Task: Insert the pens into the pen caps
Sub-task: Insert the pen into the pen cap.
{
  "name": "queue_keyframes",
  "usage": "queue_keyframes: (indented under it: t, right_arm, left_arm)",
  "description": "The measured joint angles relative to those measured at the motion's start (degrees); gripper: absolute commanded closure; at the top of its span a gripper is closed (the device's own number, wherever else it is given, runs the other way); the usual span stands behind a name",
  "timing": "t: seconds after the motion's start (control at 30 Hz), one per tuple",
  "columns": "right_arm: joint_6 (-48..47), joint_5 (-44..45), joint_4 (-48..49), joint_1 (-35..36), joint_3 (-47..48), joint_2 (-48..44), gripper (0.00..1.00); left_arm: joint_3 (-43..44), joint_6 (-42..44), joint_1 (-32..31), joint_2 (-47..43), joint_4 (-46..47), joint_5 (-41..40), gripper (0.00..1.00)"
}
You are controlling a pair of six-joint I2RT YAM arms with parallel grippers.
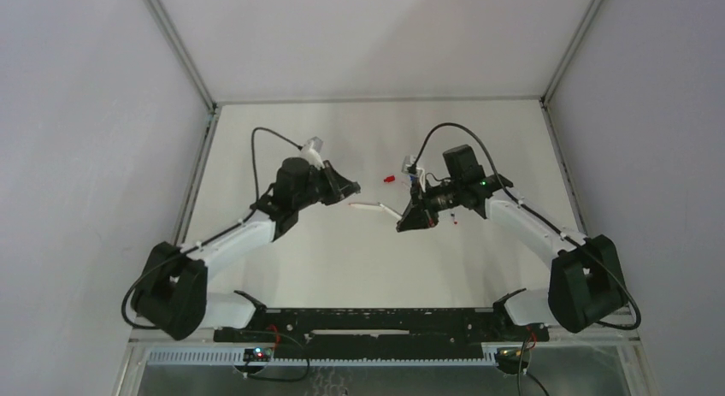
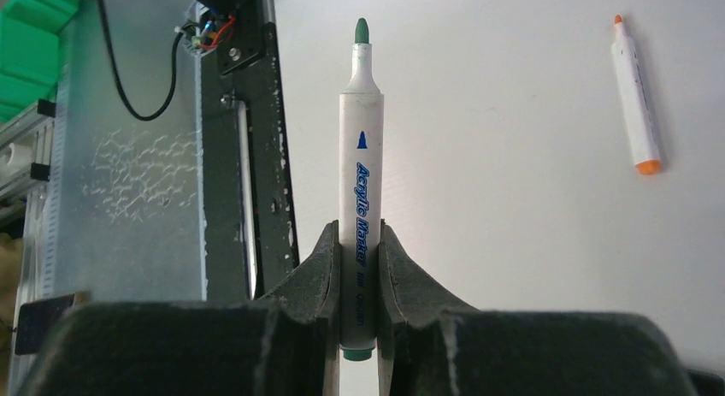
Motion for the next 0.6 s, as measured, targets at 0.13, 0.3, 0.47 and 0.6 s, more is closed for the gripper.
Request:
queue_keyframes:
  t: [0.13,0.3,0.47,0.6]
  right_arm:
    - [4.7,4.5,4.3,3.0,-0.3,2.0,1.0]
    - [9.9,8.3,9.2,6.3,-1.2,2.7,1.0]
    - [14.3,12.7,12.5,9.0,-1.5,2.9,1.0]
    - [17.1,16.4,14.3,9.3,-1.5,2.9,1.0]
  left_arm:
    - [-8.0,-8.7,0.0,-5.6,11.3,-0.1,1.0]
    - [-15.4,-19.5,0.0,-8.1,22.7,-0.9,1.0]
    - [-19.1,-26.9,0.0,-8.6,29.4,-2.1,1.0]
    - [-19.5,-30.0,-0.2,-9.3,32.5,-2.6,1.0]
